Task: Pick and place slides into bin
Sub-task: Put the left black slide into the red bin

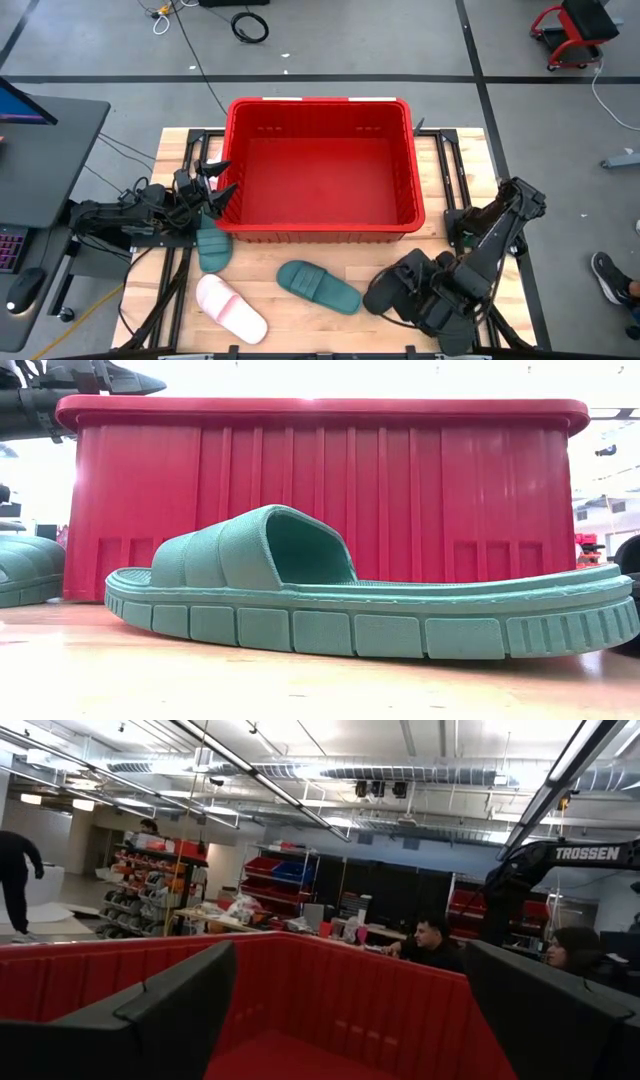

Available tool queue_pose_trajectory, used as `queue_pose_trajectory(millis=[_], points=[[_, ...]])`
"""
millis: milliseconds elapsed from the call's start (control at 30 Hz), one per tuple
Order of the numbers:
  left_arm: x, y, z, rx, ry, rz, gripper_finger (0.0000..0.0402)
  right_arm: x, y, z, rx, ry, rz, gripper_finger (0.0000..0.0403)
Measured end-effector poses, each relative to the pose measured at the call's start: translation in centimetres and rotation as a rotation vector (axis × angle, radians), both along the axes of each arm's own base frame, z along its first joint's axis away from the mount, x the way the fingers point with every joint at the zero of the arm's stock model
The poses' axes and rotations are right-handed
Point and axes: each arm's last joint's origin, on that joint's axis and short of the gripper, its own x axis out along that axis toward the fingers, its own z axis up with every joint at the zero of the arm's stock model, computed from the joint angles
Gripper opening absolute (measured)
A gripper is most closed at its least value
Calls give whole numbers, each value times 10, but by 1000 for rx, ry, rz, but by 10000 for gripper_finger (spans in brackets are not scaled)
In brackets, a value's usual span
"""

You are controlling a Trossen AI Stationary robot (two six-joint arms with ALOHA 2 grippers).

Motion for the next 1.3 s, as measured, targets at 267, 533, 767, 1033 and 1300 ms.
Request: queue_pose_trajectory(millis=[267, 533, 767, 1033, 1300], points=[[0, 0, -1, 1, 7, 0, 396, 6, -10, -59, 4, 132, 38, 315], [0, 0, -1, 1, 9, 0, 396, 5, -30, -104, -53, 203, 65, 303], [0, 0, -1, 1, 14, 0, 396, 18, -41, -124, -1, 325, 169, 302], [1, 0, -1, 0, 14, 1, 396, 40, -32, -148, -94, 507, 127, 284], [0, 0, -1, 1, 14, 3, 396, 36, -34, -147, -92, 553, -57, 245]])
